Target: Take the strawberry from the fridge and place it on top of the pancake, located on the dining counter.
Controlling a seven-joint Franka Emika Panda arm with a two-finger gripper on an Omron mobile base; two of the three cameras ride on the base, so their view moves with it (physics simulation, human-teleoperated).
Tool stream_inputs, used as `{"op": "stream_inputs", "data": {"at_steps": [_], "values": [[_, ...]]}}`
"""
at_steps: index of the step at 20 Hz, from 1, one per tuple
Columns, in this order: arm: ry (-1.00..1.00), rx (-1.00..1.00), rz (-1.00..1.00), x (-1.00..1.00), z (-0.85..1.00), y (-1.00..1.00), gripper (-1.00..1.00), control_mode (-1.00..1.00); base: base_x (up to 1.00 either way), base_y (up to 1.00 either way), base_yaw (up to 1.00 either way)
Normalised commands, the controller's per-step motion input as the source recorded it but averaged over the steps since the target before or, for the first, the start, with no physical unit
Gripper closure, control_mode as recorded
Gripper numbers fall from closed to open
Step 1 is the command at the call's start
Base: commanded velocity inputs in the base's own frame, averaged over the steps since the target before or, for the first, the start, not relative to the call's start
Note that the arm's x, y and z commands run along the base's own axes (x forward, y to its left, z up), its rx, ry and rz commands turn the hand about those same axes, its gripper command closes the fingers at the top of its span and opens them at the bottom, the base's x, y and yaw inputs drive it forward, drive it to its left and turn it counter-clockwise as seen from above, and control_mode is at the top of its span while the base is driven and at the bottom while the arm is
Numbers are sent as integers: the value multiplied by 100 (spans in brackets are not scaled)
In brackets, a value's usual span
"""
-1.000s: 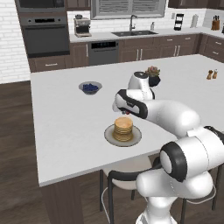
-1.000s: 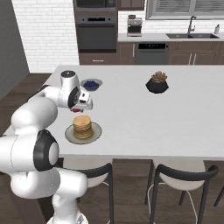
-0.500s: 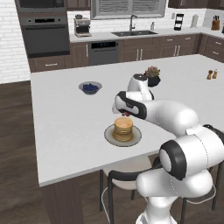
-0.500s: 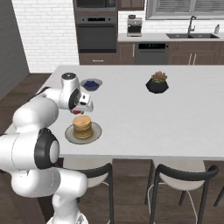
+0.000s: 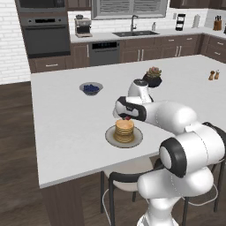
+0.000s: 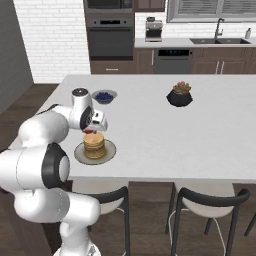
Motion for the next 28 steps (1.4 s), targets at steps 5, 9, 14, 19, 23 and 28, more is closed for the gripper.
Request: {"op": "stream_inputs", "data": {"at_steps": [5, 9, 14, 19, 23, 28], "values": [[1, 0, 0, 34, -14, 0, 100, -100, 0, 0, 0], [3, 0, 0, 11, -6, 0, 100, -100, 0, 0, 0], [2, 0, 0, 0, -6, 0, 100, -100, 0, 0, 0], [0, 0, 0, 0, -8, 0, 100, -100, 0, 0, 0], [1, 0, 0, 0, -11, 0, 100, -100, 0, 0, 0], [2, 0, 0, 0, -11, 2, 100, -100, 0, 0, 0]]}}
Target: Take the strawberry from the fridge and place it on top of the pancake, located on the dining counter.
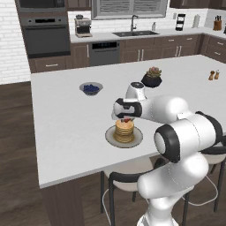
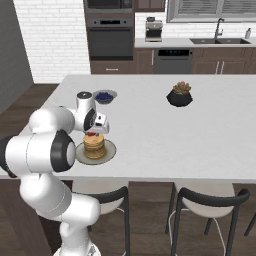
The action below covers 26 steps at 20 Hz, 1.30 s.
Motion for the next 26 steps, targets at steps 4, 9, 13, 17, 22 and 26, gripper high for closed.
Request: {"op": "stream_inputs", "data": {"at_steps": [4, 9, 13, 17, 22, 26], "values": [[1, 0, 0, 5, -7, 2, 100, -100, 0, 0, 0], [0, 0, 0, 10, -2, 1, 100, -100, 0, 0, 0], [0, 0, 0, 5, 0, 0, 100, -100, 0, 0, 0], [0, 0, 0, 0, 0, 0, 100, -100, 0, 0, 0], [0, 0, 0, 0, -5, 2, -100, -100, 0, 0, 0], [0, 0, 0, 3, -5, 3, -100, -100, 0, 0, 0]]}}
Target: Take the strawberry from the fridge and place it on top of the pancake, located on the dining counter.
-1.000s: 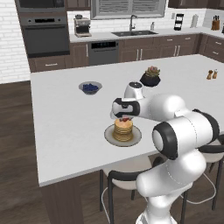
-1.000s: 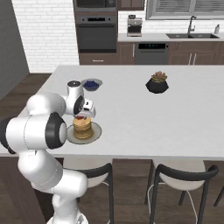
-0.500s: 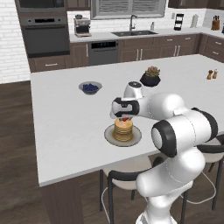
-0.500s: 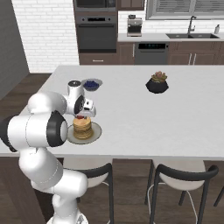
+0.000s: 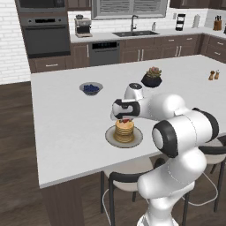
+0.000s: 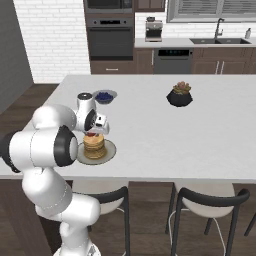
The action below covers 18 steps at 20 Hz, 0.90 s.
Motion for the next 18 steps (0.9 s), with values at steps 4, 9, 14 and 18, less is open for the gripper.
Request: {"op": "stream_inputs", "data": {"at_steps": [4, 9, 14, 18], "values": [[0, 0, 0, 0, -3, 0, -100, -100, 0, 0, 0], [0, 0, 0, 1, -3, 0, -100, -100, 0, 0, 0], [0, 0, 0, 1, 5, 0, -100, -100, 0, 0, 0], [0, 1, 0, 0, 66, 0, -100, -100, 0, 0, 0]]}}
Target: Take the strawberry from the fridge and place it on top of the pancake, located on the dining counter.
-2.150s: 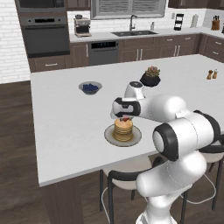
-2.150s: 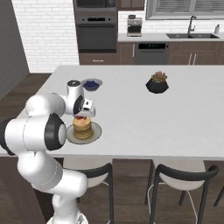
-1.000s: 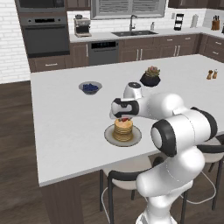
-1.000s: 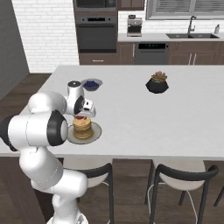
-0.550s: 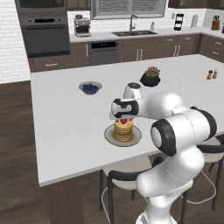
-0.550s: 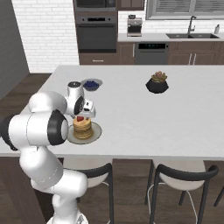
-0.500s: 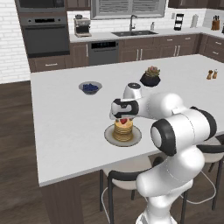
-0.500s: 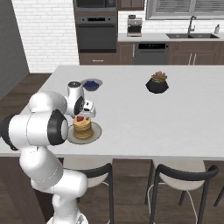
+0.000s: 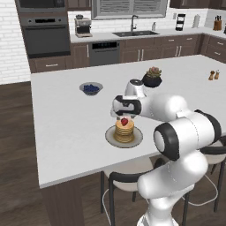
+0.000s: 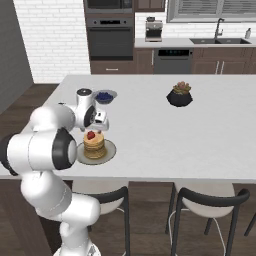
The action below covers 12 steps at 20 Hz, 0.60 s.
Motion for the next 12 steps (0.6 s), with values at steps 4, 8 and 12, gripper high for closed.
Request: {"op": "stream_inputs", "data": {"at_steps": [4, 8, 12], "values": [[3, 0, 0, -5, 98, -10, -100, -100, 0, 0, 0], [2, -1, 0, -74, 95, -45, -100, -100, 0, 0, 0], [-1, 2, 0, -100, 36, -70, -100, -100, 0, 0, 0]]}}
